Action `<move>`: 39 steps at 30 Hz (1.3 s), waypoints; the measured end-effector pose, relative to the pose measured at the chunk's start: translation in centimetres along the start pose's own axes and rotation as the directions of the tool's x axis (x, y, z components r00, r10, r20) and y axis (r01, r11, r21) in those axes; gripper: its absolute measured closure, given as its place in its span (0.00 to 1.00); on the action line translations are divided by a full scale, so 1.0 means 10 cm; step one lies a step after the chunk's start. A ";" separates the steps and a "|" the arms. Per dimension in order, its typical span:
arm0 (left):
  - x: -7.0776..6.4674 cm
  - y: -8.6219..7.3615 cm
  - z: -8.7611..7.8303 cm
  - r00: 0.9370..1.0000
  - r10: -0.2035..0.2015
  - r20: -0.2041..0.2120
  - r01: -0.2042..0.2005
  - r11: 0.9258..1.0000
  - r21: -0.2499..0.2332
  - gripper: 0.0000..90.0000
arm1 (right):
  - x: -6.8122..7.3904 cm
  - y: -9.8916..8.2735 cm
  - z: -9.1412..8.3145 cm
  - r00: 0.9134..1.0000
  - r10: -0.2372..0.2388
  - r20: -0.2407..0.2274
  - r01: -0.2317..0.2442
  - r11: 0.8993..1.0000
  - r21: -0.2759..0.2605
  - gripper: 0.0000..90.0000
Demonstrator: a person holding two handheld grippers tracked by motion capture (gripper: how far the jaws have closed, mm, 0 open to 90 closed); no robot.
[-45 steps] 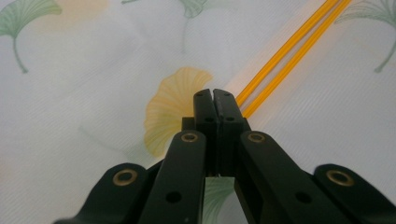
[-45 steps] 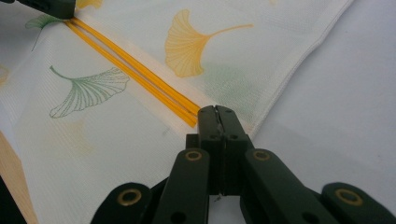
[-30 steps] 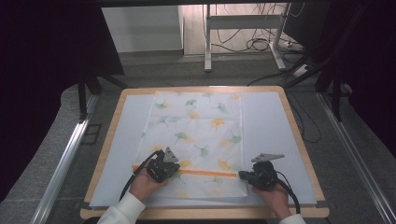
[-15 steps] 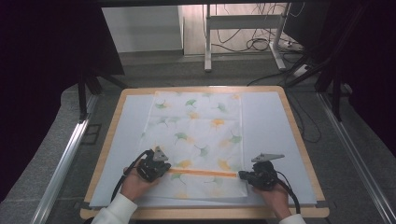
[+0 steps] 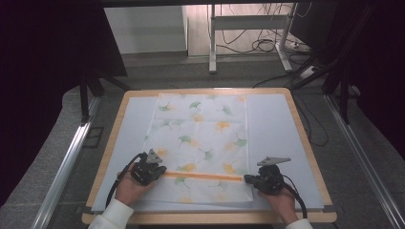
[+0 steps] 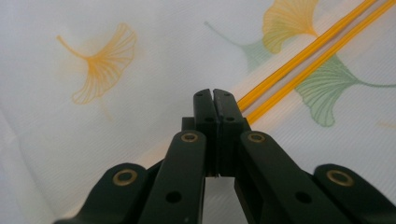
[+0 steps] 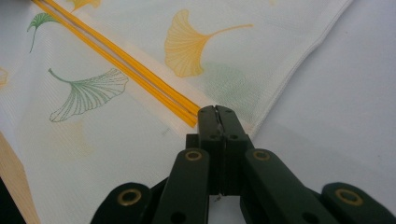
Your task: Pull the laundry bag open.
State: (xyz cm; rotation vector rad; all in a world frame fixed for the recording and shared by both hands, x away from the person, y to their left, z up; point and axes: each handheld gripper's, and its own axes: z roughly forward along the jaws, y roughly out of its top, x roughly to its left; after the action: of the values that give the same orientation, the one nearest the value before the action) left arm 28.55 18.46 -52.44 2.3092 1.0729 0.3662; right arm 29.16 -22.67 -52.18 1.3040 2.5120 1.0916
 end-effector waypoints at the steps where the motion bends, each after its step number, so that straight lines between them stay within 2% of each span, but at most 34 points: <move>1: 0.01 -0.01 0.00 1.000 -0.005 -0.002 0.005 1.000 -0.003 1.00 | 0.00 0.00 0.00 1.000 0.000 0.001 0.000 1.000 0.000 1.00; 9: 0.11 -0.08 -0.05 1.000 -0.030 -0.005 0.031 1.000 0.002 1.00 | 0.00 0.00 0.00 1.000 -0.001 0.000 0.001 1.000 -0.001 1.00; 20: 0.23 -0.17 -0.11 0.997 -0.071 -0.030 0.072 0.997 0.005 1.00 | 0.00 0.00 0.00 1.000 -0.002 0.001 0.002 1.000 0.001 1.00; 25: 0.26 -0.20 -0.13 0.996 -0.079 -0.041 0.080 0.997 0.007 1.00 | 0.00 0.00 0.00 1.000 -0.004 0.001 0.004 1.000 0.000 1.00; 31: 0.27 -0.21 -0.14 0.996 -0.070 -0.056 0.071 0.997 0.017 1.00 | 0.00 0.00 0.00 1.000 -0.005 0.001 0.005 1.000 0.000 1.00; 39: 0.36 -0.27 -0.18 0.993 -0.097 -0.062 0.097 0.995 0.013 1.00 | 0.00 0.00 0.00 1.000 -0.009 0.001 0.009 1.000 0.003 1.00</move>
State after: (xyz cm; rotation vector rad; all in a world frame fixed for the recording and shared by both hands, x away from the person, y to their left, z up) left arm 28.37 23.27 -52.58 2.2626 1.2170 0.3936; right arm 29.15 -22.64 -52.16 1.2925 2.5170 1.0863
